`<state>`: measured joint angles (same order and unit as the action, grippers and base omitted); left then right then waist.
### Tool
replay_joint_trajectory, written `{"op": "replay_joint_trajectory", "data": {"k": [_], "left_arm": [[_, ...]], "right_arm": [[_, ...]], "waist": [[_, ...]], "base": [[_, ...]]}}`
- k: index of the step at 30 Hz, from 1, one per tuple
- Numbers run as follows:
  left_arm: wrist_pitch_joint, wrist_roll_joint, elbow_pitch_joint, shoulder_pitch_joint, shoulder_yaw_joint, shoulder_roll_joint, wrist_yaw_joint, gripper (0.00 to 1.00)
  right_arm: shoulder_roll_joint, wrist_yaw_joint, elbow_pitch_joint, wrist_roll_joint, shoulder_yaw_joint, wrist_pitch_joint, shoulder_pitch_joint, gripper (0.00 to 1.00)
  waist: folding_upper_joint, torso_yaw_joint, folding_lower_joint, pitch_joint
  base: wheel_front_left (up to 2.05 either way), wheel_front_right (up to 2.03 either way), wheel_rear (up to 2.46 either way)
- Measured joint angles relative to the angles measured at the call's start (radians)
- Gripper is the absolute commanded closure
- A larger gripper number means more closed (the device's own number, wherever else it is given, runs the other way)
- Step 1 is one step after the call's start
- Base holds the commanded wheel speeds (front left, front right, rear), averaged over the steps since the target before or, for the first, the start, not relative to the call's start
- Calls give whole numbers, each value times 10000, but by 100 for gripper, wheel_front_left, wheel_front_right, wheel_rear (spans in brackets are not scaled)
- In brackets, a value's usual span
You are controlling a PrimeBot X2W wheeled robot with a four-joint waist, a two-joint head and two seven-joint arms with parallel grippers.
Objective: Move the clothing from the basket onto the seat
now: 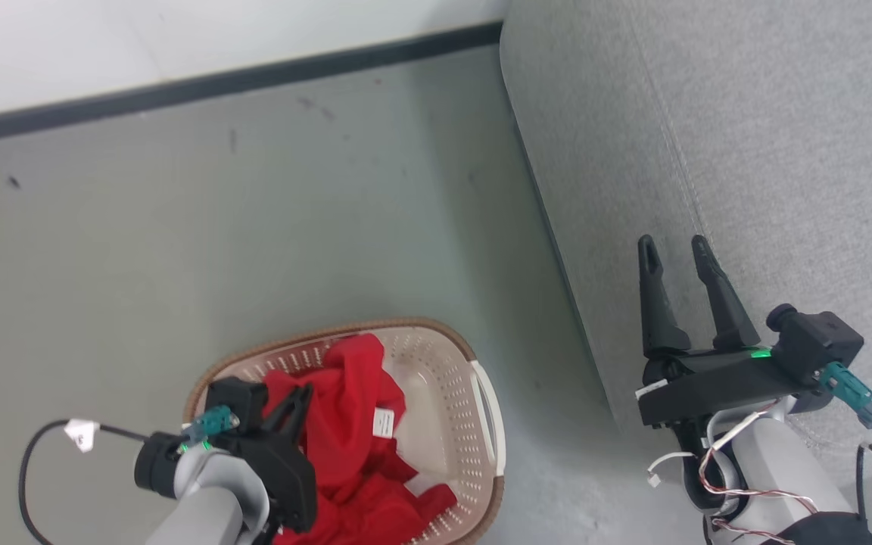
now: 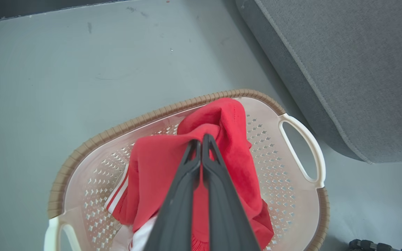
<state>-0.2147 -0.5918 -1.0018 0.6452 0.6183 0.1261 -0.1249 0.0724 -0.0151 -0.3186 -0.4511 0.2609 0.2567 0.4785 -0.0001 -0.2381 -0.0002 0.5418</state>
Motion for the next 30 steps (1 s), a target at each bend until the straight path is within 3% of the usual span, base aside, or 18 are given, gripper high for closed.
{"op": "replay_joint_trajectory", "data": {"k": [15,30], "left_arm": [[-174,-1028,2027,-1439,1022,545,0,100],[-297,-1739,5024,-2052,1126,1041,0,100]], "right_arm": [[211,-527,-500,-2,-431,0,-855,0],[393,-823,-548,-33,-757,0,-1502,0]], "waist": [[1,658,0,-2130],[0,1117,1,-3395]], "base": [[0,0,0],[0,0,0]]}}
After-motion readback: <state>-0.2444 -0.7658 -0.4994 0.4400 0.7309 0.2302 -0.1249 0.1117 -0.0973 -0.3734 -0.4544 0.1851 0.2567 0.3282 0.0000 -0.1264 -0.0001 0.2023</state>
